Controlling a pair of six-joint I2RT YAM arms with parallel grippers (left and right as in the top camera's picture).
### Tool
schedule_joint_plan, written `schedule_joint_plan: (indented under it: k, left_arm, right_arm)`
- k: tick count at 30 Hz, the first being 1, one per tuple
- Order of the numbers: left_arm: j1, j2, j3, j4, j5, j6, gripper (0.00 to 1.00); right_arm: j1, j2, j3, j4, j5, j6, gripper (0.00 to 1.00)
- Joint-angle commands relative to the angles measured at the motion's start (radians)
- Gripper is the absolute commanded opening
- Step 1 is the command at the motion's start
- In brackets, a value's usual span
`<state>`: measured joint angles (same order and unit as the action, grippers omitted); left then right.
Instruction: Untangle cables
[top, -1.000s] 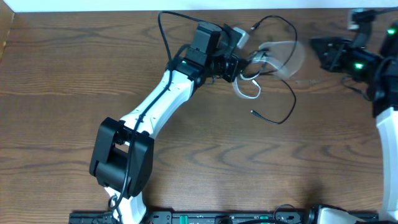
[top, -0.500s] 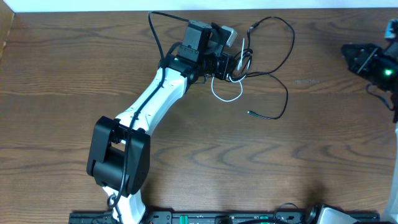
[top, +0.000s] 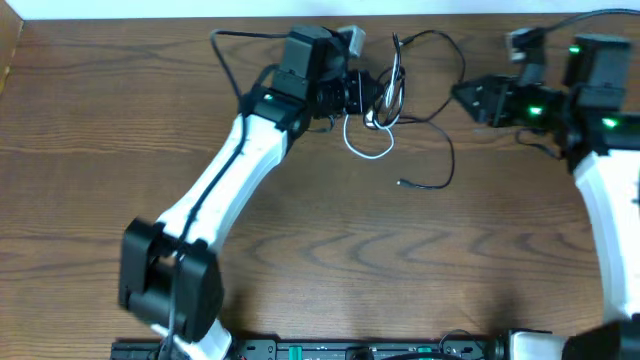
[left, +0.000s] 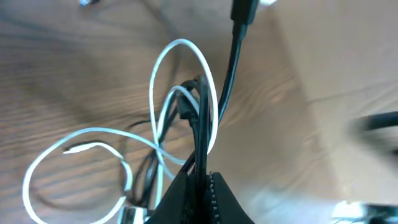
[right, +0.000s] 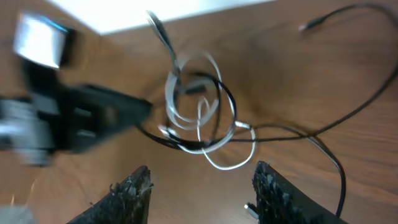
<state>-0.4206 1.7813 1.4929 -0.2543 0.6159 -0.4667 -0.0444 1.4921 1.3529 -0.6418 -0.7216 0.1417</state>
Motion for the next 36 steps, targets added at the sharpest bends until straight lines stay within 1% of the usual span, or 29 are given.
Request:
schedule_joint_plan:
  k: [1, 3, 6, 12, 15, 19, 24, 30, 33, 36]
  left_arm:
    - [0.005, -0.069, -0.002, 0.004, 0.048, -0.173, 0.07]
    - [0.005, -0.081, -0.002, 0.004, 0.078, -0.207, 0.08]
    - [0.005, -0.085, -0.002, 0.004, 0.1, -0.241, 0.08]
    - [0.006, -0.085, -0.002, 0.005, 0.107, -0.389, 0.07]
    - [0.012, -0.085, -0.002, 0.005, 0.108, -0.455, 0.08]
    - [0.019, -0.085, -0.002, 0.007, 0.14, -0.524, 0.07]
    - [0.019, -0.085, -0.002, 0.008, 0.157, -0.531, 0.08]
    - [0.017, -0.085, -0.002, 0.008, 0.162, -0.534, 0.07]
    - [0.017, -0.085, -0.002, 0.008, 0.162, -0.534, 0.08]
    - [0.017, -0.085, -0.002, 0.008, 0.162, -0.534, 0.07]
  right_arm:
    - [0.045, 0.042, 0.006, 0.011, -0.003, -0.054, 0.5]
    - [0.067, 0.063, 0.006, 0.025, -0.003, -0.054, 0.48]
    - [0.094, 0.076, 0.006, 0.037, -0.018, -0.079, 0.48]
    - [0.141, 0.079, 0.006, 0.051, -0.046, -0.156, 0.49]
    - [0.17, 0.087, 0.006, 0.05, -0.023, -0.192, 0.47]
    - [0.2, 0.119, 0.006, 0.055, 0.038, -0.192, 0.44]
    - [0.225, 0.16, 0.006, 0.098, 0.034, -0.192, 0.44]
    - [0.259, 0.191, 0.006, 0.198, 0.043, -0.186, 0.44]
    - [0.269, 0.197, 0.006, 0.245, 0.069, -0.156, 0.44]
    - [0.278, 0.197, 0.006, 0.261, 0.151, -0.115, 0.37]
